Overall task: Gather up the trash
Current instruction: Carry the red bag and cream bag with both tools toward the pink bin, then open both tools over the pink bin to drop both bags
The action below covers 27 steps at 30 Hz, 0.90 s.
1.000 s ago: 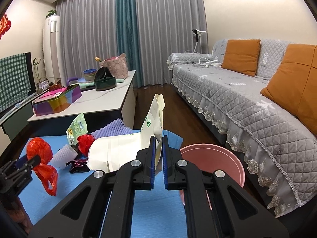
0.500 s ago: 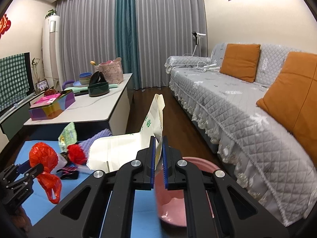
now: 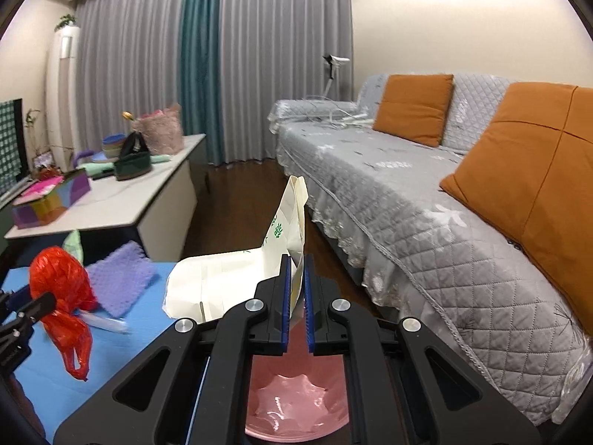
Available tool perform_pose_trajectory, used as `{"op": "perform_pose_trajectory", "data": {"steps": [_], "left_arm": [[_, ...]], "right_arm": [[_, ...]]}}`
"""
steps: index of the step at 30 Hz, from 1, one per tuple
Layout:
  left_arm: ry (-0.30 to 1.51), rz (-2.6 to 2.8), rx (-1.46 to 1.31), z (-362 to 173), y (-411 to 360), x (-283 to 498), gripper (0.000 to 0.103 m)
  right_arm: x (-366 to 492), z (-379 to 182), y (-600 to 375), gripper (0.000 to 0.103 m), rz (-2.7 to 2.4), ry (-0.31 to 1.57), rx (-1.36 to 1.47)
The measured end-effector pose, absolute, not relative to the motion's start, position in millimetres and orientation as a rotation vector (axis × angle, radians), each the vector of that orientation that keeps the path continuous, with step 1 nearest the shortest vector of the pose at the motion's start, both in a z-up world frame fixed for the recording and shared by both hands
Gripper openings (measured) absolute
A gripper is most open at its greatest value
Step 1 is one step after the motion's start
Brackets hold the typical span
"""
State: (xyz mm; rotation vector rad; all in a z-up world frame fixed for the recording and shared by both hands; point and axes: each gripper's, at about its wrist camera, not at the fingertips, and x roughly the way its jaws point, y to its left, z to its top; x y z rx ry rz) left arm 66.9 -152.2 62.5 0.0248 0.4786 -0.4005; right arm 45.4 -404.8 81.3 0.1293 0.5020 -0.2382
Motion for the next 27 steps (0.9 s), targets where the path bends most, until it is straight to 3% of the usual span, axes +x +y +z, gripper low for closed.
{"op": "perform_pose_trajectory", "data": {"steps": [13,27], "left_arm": [[0.521,-0.53,0.066,41.1,-238.3,105.1,0.041],[0.577,-0.604,0.078,24.6,-280.6,122.7,0.041]], "right_arm": [[56.8,59.1,-435.3,0.007,-0.356,0.544,0.127],[65.2,36.7,-461.6,0.007,-0.365,0.584,0.243]]}}
